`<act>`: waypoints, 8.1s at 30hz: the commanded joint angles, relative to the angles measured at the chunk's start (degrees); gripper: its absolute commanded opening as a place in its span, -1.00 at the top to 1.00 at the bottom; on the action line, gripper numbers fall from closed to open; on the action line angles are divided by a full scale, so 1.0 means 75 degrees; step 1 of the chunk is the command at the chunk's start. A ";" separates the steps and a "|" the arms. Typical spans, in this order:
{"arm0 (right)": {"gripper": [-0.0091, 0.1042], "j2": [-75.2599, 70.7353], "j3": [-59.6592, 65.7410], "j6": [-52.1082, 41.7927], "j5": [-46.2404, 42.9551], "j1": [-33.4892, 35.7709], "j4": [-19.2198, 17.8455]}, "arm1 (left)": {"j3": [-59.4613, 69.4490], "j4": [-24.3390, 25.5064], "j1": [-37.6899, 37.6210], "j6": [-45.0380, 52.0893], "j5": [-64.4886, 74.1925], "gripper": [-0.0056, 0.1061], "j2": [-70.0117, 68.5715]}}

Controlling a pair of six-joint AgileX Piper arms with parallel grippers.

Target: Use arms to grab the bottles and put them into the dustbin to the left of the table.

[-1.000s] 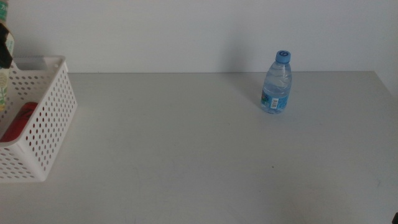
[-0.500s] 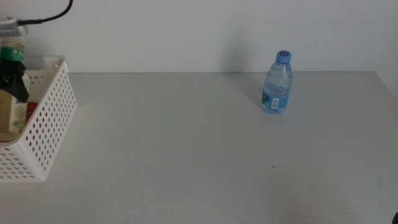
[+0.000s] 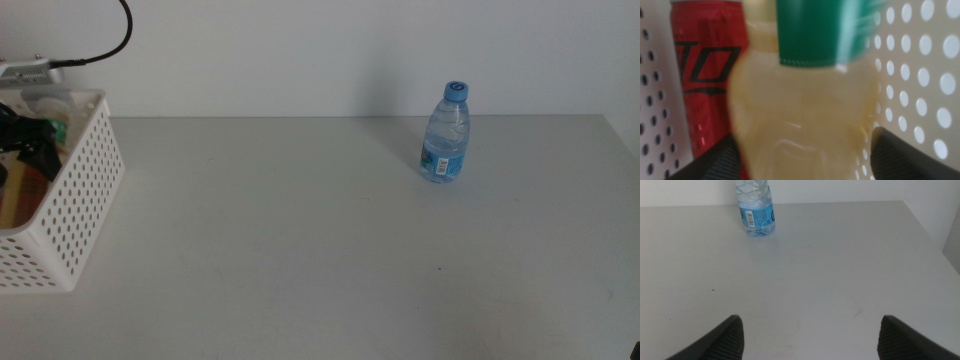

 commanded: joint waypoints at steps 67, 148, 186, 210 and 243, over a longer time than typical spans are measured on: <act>-0.83 -0.0166 -0.0075 -0.0033 -0.0557 0.0023 -0.0078 | 0.8601 0.1979 -0.7119 -0.3508 -0.5558 -0.77 -1.1578; -0.62 1.6247 -0.9751 0.1443 -0.9118 0.0383 -0.3582 | 0.8601 0.2040 -0.7119 -0.3508 -0.5558 -0.77 -1.1578; -0.37 1.7639 -1.3175 0.3788 -0.6877 0.4358 -0.4663 | 0.8601 0.2040 -0.7119 -0.3508 -0.5559 -0.77 -1.1578; -0.56 1.0405 -0.6590 0.5099 -0.5152 0.4353 -0.5916 | 0.8601 0.2040 -0.7119 -0.3508 -0.5552 -0.77 -1.1578; -0.48 0.4531 -0.7593 0.0366 0.2897 0.5406 -0.0896 | 0.8601 0.2031 -0.7119 -0.3508 -0.5560 -0.77 -1.1569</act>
